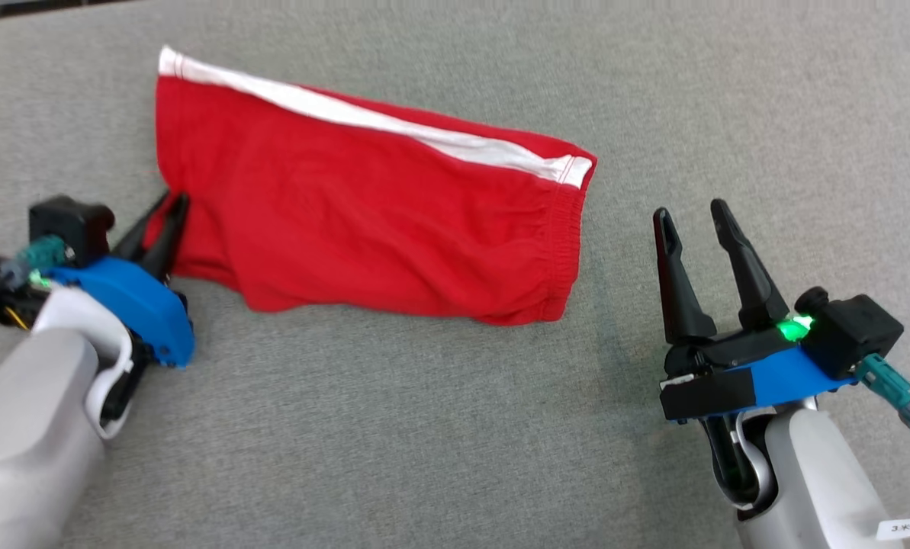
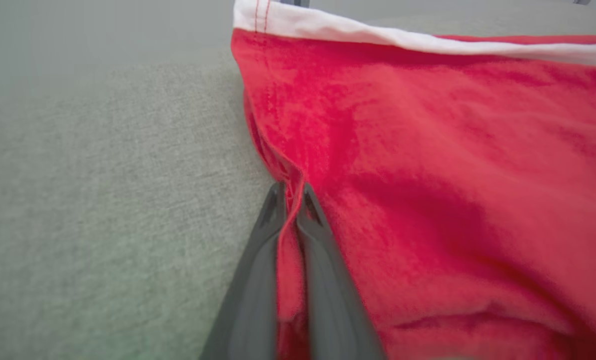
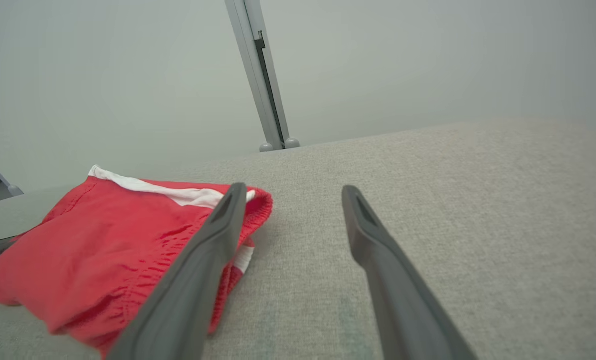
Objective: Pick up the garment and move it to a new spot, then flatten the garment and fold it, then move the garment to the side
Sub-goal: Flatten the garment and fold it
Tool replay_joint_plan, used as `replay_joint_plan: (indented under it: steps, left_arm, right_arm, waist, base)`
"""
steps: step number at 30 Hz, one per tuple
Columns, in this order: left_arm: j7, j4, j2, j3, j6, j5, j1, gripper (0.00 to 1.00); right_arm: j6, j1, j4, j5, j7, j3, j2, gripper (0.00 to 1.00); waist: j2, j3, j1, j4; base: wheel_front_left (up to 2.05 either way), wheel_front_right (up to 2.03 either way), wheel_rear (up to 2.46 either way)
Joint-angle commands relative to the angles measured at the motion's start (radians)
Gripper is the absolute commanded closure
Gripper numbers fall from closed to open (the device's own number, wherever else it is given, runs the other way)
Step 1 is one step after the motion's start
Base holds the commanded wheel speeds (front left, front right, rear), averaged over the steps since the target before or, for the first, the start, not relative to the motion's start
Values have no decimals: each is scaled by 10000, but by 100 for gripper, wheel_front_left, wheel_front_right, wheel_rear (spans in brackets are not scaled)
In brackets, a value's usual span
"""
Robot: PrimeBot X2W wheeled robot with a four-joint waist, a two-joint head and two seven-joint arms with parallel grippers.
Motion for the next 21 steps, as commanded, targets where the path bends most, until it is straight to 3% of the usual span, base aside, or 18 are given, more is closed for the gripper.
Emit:
replay_joint_plan:
  steps: [1,9,18,19,20,21]
  left_arm:
    - [120,372,-51,-309,9,-26,801,100]
    - [-993,972,-858,-83,14,-656,1269,100]
    - [-1245,1433,-1796,373,104,-627,2461,100]
    - [-1251,1303,-1828,583,116,-525,2522,21]
    - [-1255,1079,-1836,836,185,-287,2549,0]
    - [-1255,874,-1850,1116,225,-117,2617,0]
  right_arm:
    - [0,174,64,-29,-37,-27,-41,0]
    - [0,490,937,-591,-37,-80,-43,0]
    - [0,612,1866,-936,-37,-72,-41,0]
    - [0,490,1935,-977,-37,-38,-41,0]
    - [0,370,2038,-1013,-37,-46,-43,0]
    - [0,226,2159,-1049,-37,-46,-38,0]
  waist:
    - [4,-132,1,-22]
    - [4,-1461,1,621]
    - [4,-2147,1,1634]
    - [4,-2118,1,1742]
    - [4,-2076,1,1872]
    - [4,-2029,1,1991]
  base:
    - [0,0,0]
    - [0,0,0]
    - [0,0,0]
    - [0,0,0]
    - [0,0,0]
    - [0,0,0]
